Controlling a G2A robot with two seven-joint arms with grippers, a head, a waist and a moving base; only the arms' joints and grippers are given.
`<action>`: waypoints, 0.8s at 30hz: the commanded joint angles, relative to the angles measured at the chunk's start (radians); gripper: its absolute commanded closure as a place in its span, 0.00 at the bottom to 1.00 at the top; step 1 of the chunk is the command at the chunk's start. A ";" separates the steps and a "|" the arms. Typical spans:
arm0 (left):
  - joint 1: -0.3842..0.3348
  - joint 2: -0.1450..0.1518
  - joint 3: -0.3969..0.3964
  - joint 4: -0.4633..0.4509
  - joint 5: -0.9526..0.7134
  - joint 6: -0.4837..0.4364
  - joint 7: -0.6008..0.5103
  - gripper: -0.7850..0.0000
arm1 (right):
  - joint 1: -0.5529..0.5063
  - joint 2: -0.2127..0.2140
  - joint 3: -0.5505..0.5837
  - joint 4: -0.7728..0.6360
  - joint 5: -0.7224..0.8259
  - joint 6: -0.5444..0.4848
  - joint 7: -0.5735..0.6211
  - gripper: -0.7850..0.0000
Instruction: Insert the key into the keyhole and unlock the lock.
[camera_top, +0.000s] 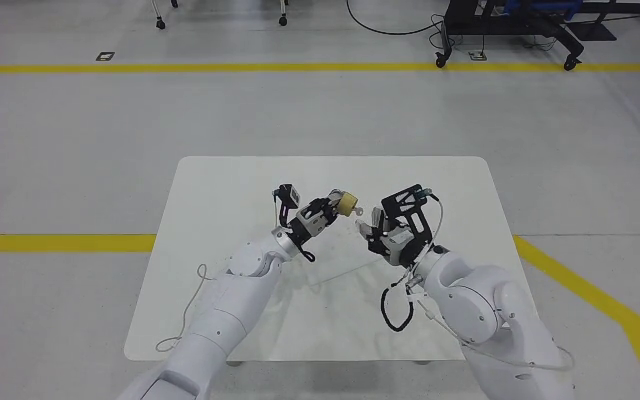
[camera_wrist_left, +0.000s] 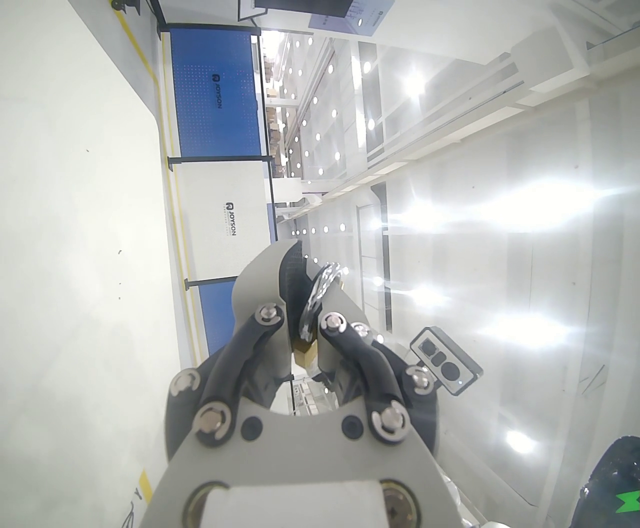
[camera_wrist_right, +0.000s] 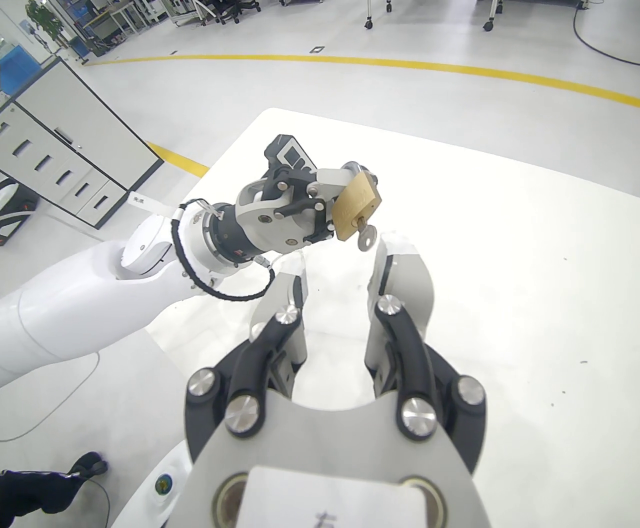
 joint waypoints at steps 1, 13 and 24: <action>-0.003 -0.002 0.002 0.004 -0.001 -0.007 -0.005 1.00 | -0.013 0.002 0.019 0.000 0.017 -0.012 0.003 1.00; -0.018 -0.013 0.011 0.025 -0.001 -0.030 -0.021 1.00 | -0.010 0.004 0.041 0.049 0.084 -0.046 -0.012 1.00; -0.019 -0.015 0.007 0.033 0.012 -0.049 -0.024 1.00 | 0.049 0.000 -0.001 0.104 0.063 -0.031 -0.012 1.00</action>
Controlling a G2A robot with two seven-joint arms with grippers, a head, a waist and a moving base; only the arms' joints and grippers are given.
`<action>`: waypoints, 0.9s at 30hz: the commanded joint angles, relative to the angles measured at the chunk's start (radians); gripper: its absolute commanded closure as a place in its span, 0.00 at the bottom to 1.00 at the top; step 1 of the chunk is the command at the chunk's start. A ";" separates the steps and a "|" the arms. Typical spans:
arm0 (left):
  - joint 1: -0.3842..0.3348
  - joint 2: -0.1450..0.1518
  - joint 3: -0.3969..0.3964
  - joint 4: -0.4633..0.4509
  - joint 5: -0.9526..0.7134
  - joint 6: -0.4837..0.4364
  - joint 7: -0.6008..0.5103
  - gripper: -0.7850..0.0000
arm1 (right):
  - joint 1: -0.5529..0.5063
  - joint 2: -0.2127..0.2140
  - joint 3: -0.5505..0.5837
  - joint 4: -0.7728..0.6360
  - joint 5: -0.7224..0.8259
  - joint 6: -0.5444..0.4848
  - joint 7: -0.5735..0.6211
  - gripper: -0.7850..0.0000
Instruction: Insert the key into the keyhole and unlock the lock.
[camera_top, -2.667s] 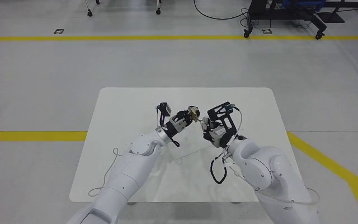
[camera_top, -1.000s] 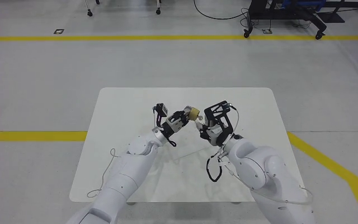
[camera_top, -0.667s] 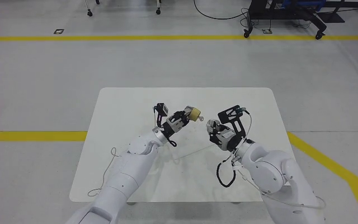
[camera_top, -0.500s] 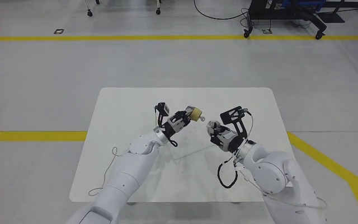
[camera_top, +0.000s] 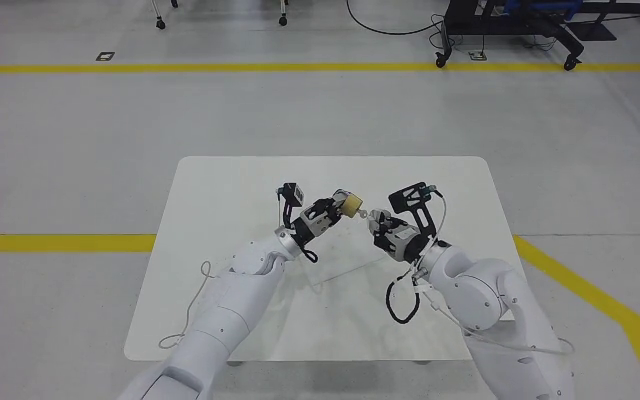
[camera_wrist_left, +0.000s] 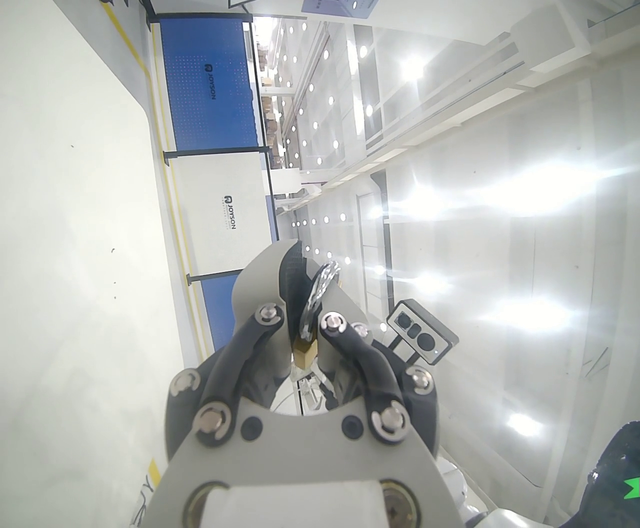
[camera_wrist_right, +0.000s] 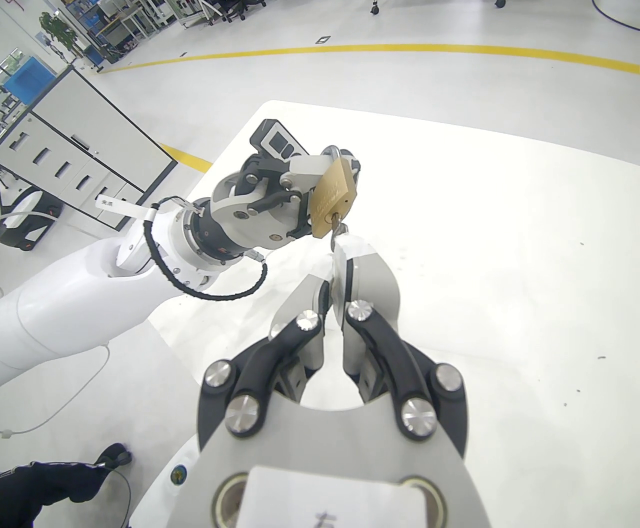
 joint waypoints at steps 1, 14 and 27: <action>0.000 0.000 0.000 0.000 0.003 -0.002 0.000 1.00 | 0.008 -0.001 -0.005 0.012 0.002 0.001 0.001 1.00; 0.005 0.000 -0.009 -0.004 0.009 -0.006 -0.002 1.00 | 0.054 -0.006 -0.036 0.043 -0.008 0.018 0.001 1.00; -0.018 0.022 -0.042 0.012 0.145 -0.099 0.121 1.00 | -0.051 0.006 0.070 -0.058 0.031 0.007 -0.061 0.00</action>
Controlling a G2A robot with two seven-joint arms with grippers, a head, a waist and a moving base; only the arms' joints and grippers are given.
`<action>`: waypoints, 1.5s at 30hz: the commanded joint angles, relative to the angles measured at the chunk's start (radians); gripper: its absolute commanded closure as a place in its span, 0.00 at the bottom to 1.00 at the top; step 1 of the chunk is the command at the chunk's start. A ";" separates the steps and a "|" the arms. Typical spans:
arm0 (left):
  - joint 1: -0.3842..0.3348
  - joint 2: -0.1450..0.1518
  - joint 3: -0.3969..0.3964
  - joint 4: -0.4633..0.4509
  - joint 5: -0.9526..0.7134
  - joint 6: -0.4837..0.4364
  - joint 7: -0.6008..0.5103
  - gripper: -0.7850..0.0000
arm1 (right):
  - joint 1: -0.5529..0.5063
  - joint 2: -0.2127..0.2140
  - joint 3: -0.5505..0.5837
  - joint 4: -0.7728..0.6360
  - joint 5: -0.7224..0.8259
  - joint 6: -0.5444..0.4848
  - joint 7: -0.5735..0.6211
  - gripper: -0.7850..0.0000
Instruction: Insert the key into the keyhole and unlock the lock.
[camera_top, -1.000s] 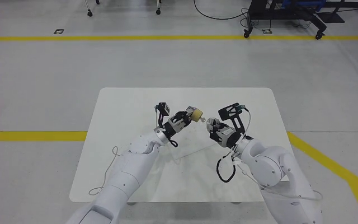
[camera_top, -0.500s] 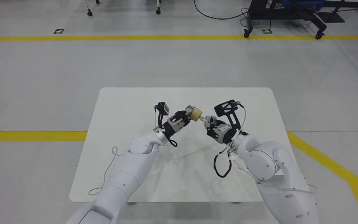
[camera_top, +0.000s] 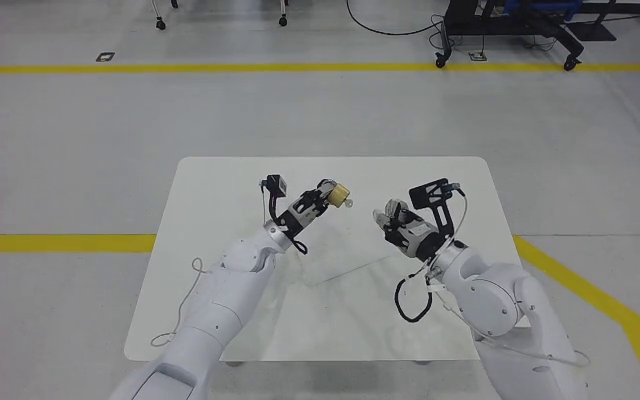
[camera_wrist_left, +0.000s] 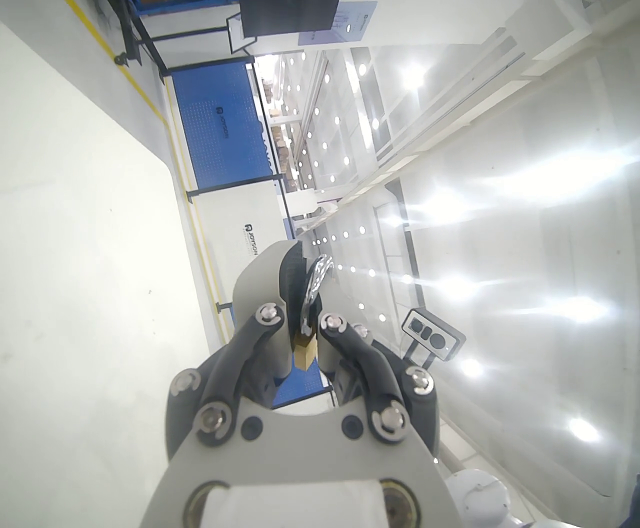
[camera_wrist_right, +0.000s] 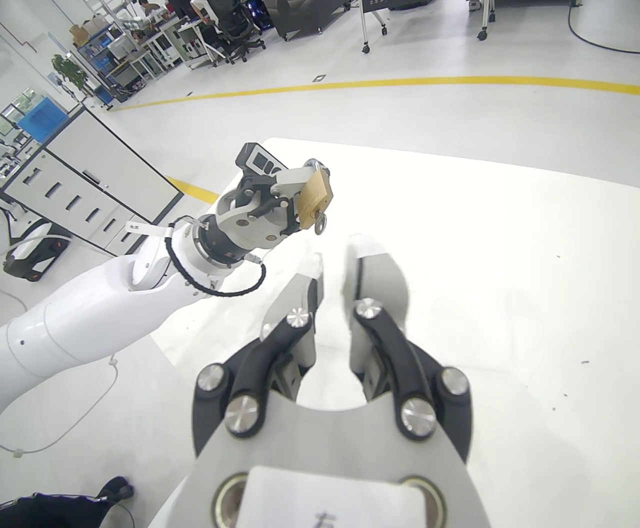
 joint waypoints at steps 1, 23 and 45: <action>0.000 0.000 0.000 0.000 -0.003 0.001 -0.002 1.00 | 0.002 0.000 -0.002 0.001 -0.001 0.001 0.001 0.00; 0.067 0.030 -0.071 -0.137 -0.064 0.233 -0.037 1.00 | -0.005 0.020 0.001 0.063 -0.270 -0.310 -0.172 0.28; 0.077 0.027 -0.029 -0.170 -0.104 0.407 -0.119 1.00 | 0.105 0.016 -0.206 0.142 -0.757 -0.424 -0.254 0.16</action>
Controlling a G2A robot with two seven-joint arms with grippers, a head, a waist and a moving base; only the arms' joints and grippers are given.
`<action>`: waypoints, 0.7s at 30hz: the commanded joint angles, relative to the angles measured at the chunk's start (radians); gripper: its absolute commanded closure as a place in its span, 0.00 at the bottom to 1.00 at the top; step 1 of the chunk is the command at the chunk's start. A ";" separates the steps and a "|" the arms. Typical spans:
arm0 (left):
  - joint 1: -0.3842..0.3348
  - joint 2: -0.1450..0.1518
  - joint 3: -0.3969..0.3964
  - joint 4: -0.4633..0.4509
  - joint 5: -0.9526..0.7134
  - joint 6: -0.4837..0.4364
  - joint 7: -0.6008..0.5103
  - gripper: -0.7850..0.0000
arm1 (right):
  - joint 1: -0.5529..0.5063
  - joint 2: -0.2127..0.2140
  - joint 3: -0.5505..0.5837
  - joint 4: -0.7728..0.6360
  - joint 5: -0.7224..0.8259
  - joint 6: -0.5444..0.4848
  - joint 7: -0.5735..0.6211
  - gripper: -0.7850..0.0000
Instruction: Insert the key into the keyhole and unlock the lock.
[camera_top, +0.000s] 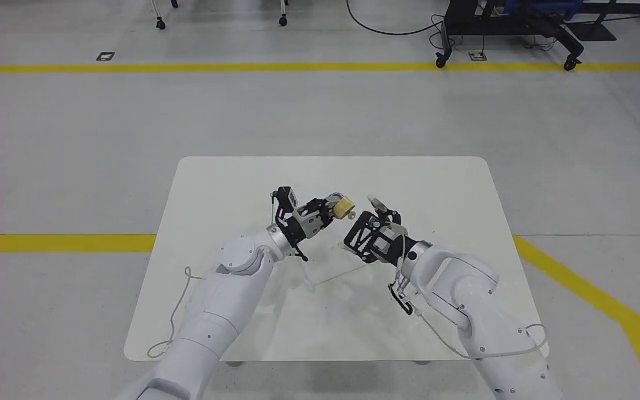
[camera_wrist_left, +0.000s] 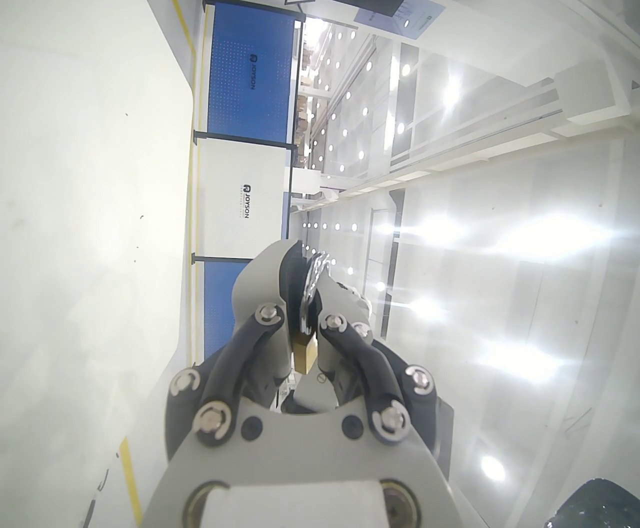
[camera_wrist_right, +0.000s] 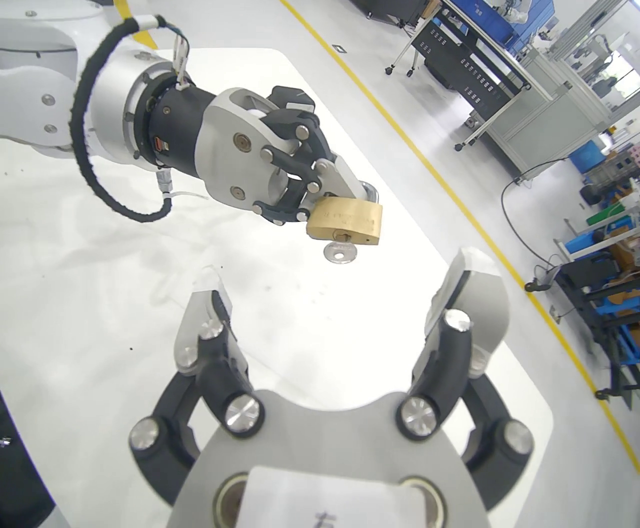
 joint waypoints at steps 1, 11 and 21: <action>-0.002 0.000 0.001 0.004 0.000 -0.002 0.002 1.00 | 0.001 0.000 -0.007 -0.001 -0.032 0.004 0.005 0.15; -0.006 0.001 0.005 0.008 0.010 -0.001 0.006 1.00 | 0.010 -0.008 -0.046 -0.001 -0.118 0.036 0.030 0.34; 0.001 0.000 0.016 0.008 0.016 0.002 0.004 1.00 | -0.005 -0.011 -0.039 -0.014 -0.136 0.048 0.030 0.51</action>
